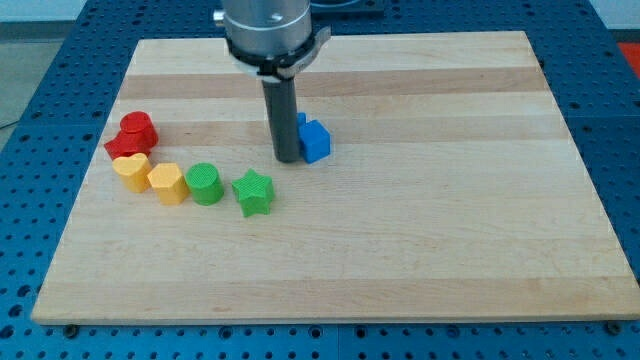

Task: Nudge the yellow hexagon and yellow heart down a bit

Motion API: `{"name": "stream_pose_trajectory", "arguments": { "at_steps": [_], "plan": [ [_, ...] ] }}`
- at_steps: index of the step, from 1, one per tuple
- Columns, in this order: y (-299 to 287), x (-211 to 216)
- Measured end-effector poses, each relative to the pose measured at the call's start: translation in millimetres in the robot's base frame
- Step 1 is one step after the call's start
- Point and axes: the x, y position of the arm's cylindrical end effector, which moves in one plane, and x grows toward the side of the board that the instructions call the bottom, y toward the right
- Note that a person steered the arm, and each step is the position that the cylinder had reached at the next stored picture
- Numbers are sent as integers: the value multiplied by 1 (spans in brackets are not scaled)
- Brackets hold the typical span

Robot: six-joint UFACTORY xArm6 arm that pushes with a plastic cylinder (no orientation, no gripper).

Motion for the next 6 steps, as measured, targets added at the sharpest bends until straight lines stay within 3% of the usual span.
{"name": "stream_pose_trajectory", "arguments": {
  "at_steps": [3, 6],
  "plan": [
    [-20, -1],
    [-146, 0]
  ]
}}
